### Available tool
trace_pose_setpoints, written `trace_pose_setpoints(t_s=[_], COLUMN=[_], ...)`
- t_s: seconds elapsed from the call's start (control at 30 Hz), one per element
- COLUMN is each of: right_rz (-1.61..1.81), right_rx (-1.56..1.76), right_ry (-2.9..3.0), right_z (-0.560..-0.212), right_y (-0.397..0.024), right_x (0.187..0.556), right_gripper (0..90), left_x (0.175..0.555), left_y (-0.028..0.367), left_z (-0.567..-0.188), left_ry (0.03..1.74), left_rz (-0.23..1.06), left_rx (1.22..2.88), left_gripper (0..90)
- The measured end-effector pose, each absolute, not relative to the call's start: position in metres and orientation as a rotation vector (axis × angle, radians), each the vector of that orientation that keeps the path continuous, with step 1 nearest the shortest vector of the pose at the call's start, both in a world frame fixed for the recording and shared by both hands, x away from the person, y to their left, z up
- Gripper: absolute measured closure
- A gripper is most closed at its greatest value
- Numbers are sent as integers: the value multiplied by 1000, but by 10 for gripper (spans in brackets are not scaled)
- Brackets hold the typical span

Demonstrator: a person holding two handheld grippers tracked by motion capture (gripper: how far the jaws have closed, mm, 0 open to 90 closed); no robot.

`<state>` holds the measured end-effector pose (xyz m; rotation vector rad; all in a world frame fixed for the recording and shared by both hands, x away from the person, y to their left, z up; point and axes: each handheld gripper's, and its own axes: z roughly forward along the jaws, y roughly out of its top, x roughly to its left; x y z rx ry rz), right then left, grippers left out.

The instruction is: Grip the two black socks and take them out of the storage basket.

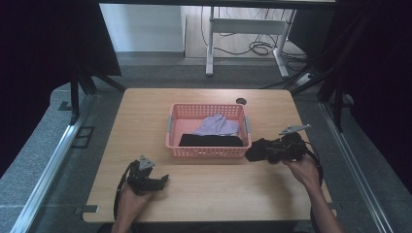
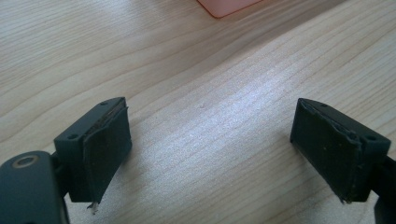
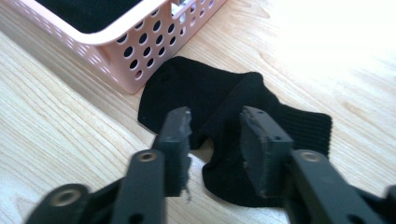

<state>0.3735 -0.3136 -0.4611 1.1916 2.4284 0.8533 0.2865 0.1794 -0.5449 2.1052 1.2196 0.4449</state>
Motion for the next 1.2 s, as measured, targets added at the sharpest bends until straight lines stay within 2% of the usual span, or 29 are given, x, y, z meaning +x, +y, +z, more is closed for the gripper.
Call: trace_pose_setpoints(t_s=[0.2, 0.5, 0.8, 1.2], right_rz=[853, 999, 1022, 1025], right_rx=[1157, 1160, 1120, 1047], right_ry=[2426, 2480, 2466, 2485], right_z=[-448, -430, -421, -416], right_y=[-307, -297, -278, -250], right_x=[372, 382, 390, 400], right_gripper=[575, 431, 338, 316], left_x=[287, 286, 287, 287], left_y=[179, 179, 180, 180], left_z=[-545, -545, -545, -545], left_ry=[1219, 1220, 1219, 1216], left_rz=[445, 445, 445, 446], left_rx=[2105, 2105, 2106, 2108], left_gripper=[121, 121, 121, 121])
